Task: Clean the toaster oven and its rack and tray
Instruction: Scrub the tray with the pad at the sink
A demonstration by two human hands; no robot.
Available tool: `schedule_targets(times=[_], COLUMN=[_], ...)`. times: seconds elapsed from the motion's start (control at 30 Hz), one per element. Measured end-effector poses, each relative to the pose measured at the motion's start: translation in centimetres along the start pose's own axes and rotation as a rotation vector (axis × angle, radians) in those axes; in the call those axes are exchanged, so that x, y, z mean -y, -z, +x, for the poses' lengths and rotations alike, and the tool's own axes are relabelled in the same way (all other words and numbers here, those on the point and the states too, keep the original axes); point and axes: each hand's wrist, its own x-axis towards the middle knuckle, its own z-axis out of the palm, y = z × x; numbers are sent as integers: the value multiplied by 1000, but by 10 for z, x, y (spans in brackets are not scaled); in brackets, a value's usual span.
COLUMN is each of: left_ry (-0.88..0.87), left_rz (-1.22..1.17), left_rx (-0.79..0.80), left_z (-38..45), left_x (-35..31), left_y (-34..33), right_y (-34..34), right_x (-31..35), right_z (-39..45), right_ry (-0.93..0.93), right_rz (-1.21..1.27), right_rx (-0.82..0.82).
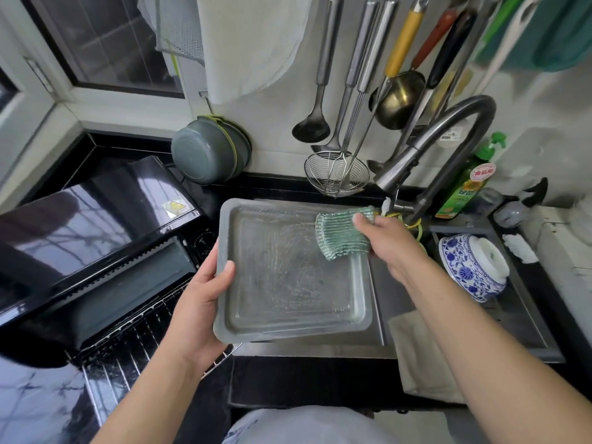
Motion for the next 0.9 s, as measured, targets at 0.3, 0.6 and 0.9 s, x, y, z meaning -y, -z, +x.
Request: schedule_targets(times=[0.3,0.6,0.9], left_ry=[-54,-24,-128], left_rz=[-80,35,-137], left_rx=[-113,-26,-261], left_z=[-1,-1,5], left_x=[6,0,19], left_y=[2,-11,-8], right_y=[-13,-16,-47], right_x=[-16,3,-48], right_z=[-12,-3,-44], right_ry=[31,130,5], right_rz=[-124,-469,-238], right_rx=[172,-285,22])
